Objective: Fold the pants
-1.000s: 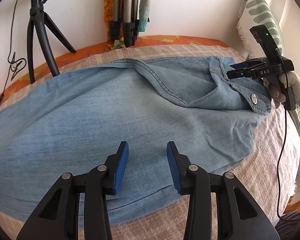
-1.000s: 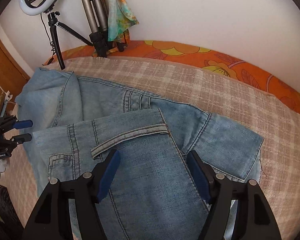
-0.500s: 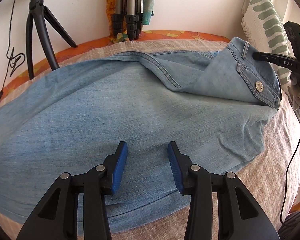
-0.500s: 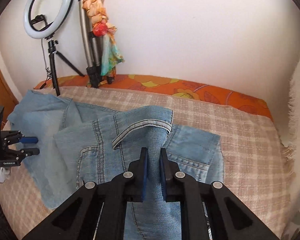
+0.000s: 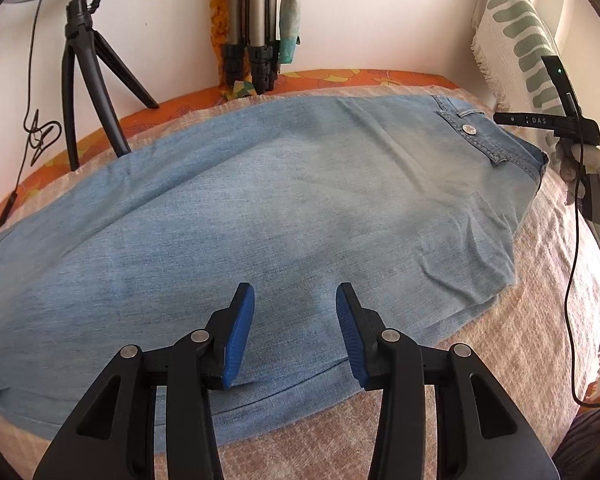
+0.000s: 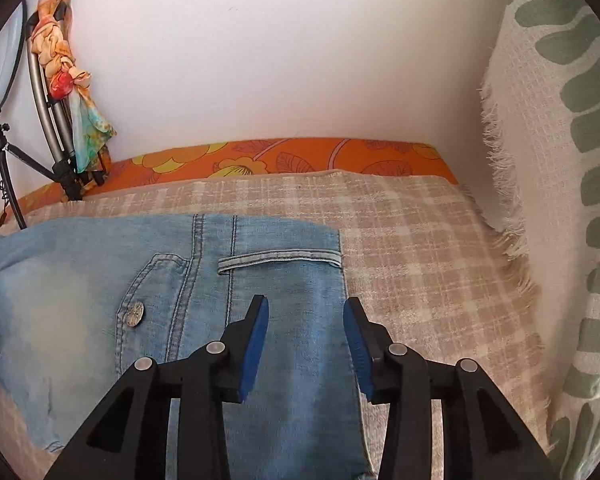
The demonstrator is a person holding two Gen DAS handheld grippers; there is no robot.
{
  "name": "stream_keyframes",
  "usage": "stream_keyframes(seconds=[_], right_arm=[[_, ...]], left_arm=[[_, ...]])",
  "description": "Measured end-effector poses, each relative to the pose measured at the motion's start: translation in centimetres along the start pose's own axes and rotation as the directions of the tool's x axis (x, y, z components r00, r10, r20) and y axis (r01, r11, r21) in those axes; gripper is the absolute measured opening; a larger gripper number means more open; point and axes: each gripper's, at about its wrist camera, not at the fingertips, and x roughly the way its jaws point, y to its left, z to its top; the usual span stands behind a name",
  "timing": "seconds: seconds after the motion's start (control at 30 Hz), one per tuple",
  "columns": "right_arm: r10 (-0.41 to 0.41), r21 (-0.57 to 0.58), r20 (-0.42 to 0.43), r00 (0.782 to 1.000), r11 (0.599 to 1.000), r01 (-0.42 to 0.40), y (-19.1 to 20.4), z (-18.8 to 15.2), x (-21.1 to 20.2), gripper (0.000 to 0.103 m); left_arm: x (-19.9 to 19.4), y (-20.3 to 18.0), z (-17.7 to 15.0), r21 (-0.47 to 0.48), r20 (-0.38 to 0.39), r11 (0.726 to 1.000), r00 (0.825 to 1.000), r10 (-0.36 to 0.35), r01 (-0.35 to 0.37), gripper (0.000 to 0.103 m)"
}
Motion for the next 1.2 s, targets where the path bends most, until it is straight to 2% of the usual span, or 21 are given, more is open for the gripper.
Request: stream_keyframes(seconds=[0.03, 0.1, 0.13, 0.17, 0.27, 0.33, 0.4, 0.47, 0.53, 0.6, 0.73, 0.83, 0.93, 1.0, 1.03, 1.1, 1.2], right_arm=[[-0.016, 0.007, 0.005, 1.0, 1.0, 0.016, -0.2, -0.7, -0.9, 0.043], [-0.047, 0.025, 0.02, 0.999, 0.999, 0.046, -0.4, -2.5, -2.8, 0.063], [-0.06, 0.053, 0.025, 0.998, 0.997, 0.059, -0.7, -3.6, -3.6, 0.078], [-0.062, 0.094, 0.025, 0.998, 0.994, 0.059, -0.9, -4.5, -4.3, 0.083], [0.044, 0.218, -0.004, 0.999, 0.975, -0.042, -1.9, -6.9, -5.2, 0.082], [0.099, 0.285, -0.027, 0.995, 0.955, -0.087, -1.8, -7.9, -5.4, 0.081], [0.139, 0.272, -0.007, 0.99, 0.953, -0.132, -0.7, -8.4, -6.3, 0.076], [0.168, 0.171, 0.004, 0.986, 0.971, -0.166, 1.7, -8.0, -7.6, 0.075], [0.191, 0.014, 0.024, 0.981, 0.981, -0.192, 5.5, -7.5, -9.2, 0.075], [0.216, -0.131, 0.042, 0.975, 0.969, -0.209, 9.2, -7.1, -10.7, 0.075], [0.316, -0.349, 0.001, 0.949, 0.889, -0.296, 16.5, -7.5, -12.1, 0.071], [0.365, -0.463, -0.07, 0.928, 0.812, -0.355, 21.8, -8.4, -11.6, 0.06], [0.383, -0.558, -0.123, 0.916, 0.736, -0.383, 26.6, -9.8, -10.5, 0.06], [0.387, -0.61, -0.165, 0.907, 0.683, -0.402, 29.6, -10.6, -9.5, 0.055], [0.384, -0.629, -0.188, 0.904, 0.659, -0.412, 30.9, -10.9, -8.7, 0.049], [0.364, -0.665, -0.223, 0.904, 0.621, -0.414, 33.3, -11.5, -7.2, 0.045], [0.311, -0.717, -0.226, 0.923, 0.589, -0.373, 35.7, -12.1, -5.5, 0.042]], left_arm=[[-0.5, -0.1, -0.1, -0.001, 0.007, 1.0, 1.0, -0.008, 0.008, 0.041], [-1.2, -0.5, -0.5, 0.006, 0.015, 0.999, 0.999, -0.04, 0.04, 0.041], [-1.5, -1.0, -0.7, 0.027, 0.015, 0.998, 0.999, -0.051, 0.05, 0.041], [-1.6, -1.6, -1.0, 0.062, 0.016, 0.997, 0.999, -0.049, 0.048, 0.041], [-1.6, -3.7, -2.0, 0.202, 0.004, 0.979, 1.0, -0.012, 0.011, 0.041], [-1.7, -3.9, -2.6, 0.252, -0.014, 0.968, 1.0, 0.005, -0.001, 0.041], [-2.5, -2.8, -3.4, 0.27, -0.009, 0.962, 0.999, 0.044, -0.04, 0.041], [-3.6, -0.9, -4.2, 0.27, 0.003, 0.958, 0.996, 0.094, -0.092, 0.041], [-4.4, 1.7, -5.0, 0.249, 0.008, 0.957, 0.988, 0.151, -0.148, 0.041], [-5.1, 4.5, -5.8, 0.215, 0.0, 0.958, 0.981, 0.194, -0.19, 0.041], [-5.9, 9.0, -7.6, 0.168, -0.017, 0.951, 0.964, 0.264, -0.258, 0.041], [-6.3, 11.5, -8.7, 0.133, -0.021, 0.947, 0.954, 0.299, -0.294, 0.041], [-6.6, 13.7, -9.4, 0.082, -0.017, 0.948, 0.951, 0.31, -0.308, 0.041], [-6.8, 14.6, -9.7, 0.048, -0.013, 0.95, 0.951, 0.309, -0.308, 0.041], [-6.8, 15.1, -9.8, 0.032, -0.009, 0.952, 0.953, 0.304, -0.304, 0.041], [-6.7, 15.6, -9.9, 0.021, -0.005, 0.955, 0.955, 0.298, -0.297, 0.041], [-6.3, 15.6, -9.8, 0.053, -0.003, 0.954, 0.955, 0.296, -0.296, 0.041]])
